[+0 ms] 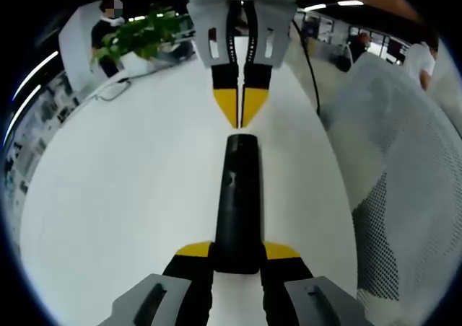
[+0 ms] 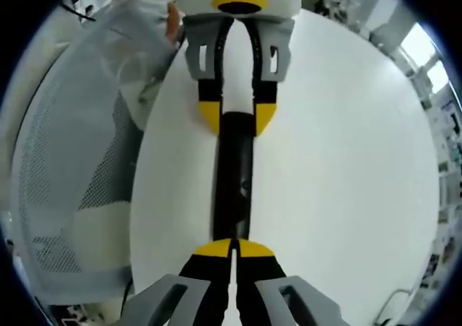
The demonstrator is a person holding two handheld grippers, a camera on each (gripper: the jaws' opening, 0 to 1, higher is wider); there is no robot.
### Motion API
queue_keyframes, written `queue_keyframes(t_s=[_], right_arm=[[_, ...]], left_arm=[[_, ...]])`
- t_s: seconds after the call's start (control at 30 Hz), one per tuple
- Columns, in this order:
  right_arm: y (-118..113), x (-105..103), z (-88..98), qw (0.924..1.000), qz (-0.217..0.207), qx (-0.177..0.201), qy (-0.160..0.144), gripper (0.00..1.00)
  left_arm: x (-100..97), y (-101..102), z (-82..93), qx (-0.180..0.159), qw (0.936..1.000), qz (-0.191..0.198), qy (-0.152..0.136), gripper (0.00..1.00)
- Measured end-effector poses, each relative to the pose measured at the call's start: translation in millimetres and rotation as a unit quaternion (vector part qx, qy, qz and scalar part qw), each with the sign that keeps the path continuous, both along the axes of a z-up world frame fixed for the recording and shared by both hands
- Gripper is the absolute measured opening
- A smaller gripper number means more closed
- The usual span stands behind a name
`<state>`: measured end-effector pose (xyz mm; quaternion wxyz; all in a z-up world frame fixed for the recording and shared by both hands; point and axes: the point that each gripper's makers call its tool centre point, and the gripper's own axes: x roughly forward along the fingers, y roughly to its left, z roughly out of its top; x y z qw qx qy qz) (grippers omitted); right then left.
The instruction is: Press the specified remote control buttons in sequence, fully releasing each button before pressing the next.
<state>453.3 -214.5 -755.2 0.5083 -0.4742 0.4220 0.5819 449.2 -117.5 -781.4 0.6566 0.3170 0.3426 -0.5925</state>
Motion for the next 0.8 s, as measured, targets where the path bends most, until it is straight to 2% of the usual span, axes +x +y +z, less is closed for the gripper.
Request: queue_keyframes(t_s=[0.57,0.8], right_arm=[[8,-8,-3.8,0.9999,0.011,-0.005,0.004,0.00],[9,-8,-12.9,0.9998,0.015,-0.010,0.009,0.00]], left_arm=[[0.9,1,-1.2,0.000,1.0000,0.000,0.000,0.24],[0.4,0,-0.7,-0.001,1.0000,0.001,0.000,0.24]])
